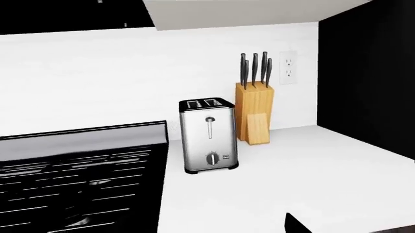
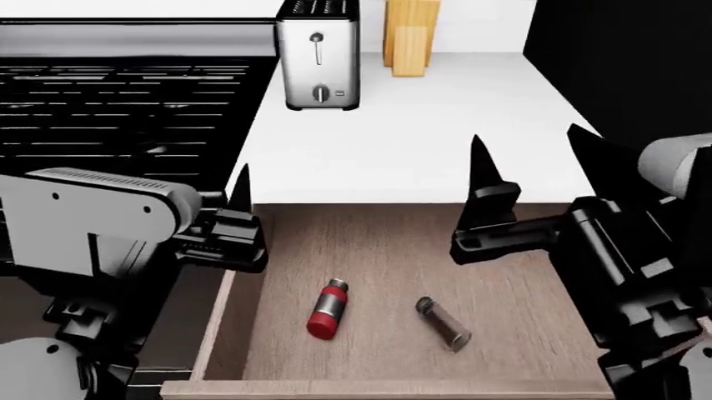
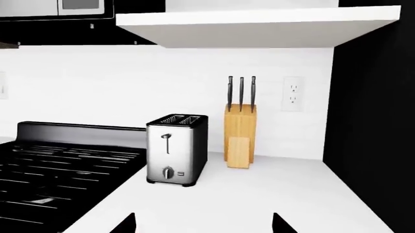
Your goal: Pick and place the shaker into the drawer. Then close the cabinet.
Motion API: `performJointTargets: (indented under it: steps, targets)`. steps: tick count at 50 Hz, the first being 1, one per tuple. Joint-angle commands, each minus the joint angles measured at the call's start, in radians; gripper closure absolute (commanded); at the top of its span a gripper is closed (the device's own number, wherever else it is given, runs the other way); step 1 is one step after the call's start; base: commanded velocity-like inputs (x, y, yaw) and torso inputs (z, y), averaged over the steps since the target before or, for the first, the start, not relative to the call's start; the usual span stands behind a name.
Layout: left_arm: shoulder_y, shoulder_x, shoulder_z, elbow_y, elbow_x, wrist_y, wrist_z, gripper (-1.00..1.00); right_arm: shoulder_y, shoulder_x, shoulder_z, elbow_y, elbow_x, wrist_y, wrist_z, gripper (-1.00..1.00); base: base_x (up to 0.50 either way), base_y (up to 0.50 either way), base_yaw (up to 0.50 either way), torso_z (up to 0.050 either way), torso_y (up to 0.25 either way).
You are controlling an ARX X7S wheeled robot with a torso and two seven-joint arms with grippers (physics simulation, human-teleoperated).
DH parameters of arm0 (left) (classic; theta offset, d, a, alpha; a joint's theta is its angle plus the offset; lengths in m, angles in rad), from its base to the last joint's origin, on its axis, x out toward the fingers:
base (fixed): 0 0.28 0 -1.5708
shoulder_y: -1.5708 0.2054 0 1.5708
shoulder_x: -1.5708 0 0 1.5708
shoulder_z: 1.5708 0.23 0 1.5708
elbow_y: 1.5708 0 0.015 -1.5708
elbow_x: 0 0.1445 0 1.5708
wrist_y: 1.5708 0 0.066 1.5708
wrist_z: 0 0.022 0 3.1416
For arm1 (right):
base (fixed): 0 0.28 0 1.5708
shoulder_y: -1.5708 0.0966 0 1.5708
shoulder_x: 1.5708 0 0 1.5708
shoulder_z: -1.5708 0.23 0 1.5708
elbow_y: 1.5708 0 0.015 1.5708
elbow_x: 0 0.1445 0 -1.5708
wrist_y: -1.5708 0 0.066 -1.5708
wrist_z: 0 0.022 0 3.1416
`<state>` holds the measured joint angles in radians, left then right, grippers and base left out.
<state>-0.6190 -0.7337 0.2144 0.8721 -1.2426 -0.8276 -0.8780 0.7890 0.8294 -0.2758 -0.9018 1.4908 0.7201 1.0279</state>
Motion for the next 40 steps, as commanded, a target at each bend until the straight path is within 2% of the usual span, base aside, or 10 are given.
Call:
performJointTargets:
  steps: [1, 7, 20, 40]
  targets:
    - [0.031, -0.018, -0.020, 0.035, -0.054, 0.001, -0.061, -1.00, 0.031, 0.014, 0.026, -0.068, 0.058, -0.006, 0.067, -1.00, -0.01, 0.50, 0.00, 0.000, 0.000]
    - [0.050, -0.031, -0.030, 0.029, -0.039, 0.009, -0.056, -1.00, 0.030, -0.010, 0.008, -0.053, 0.027, 0.003, 0.044, -1.00, -0.02, 0.50, 0.00, 0.000, 0.000]
    - [0.062, 0.010, 0.016, -0.010, 0.044, 0.026, 0.009, -1.00, 0.003, 0.026, 0.017, -0.068, 0.045, 0.000, 0.075, -1.00, -0.02, 0.50, 0.00, 0.000, 0.000]
    - [0.059, 0.005, 0.023, 0.009, 0.031, 0.021, -0.007, -1.00, -0.009, 0.032, 0.015, -0.076, 0.048, -0.004, 0.095, -1.00, -0.03, 0.50, 0.00, 0.000, 0.000]
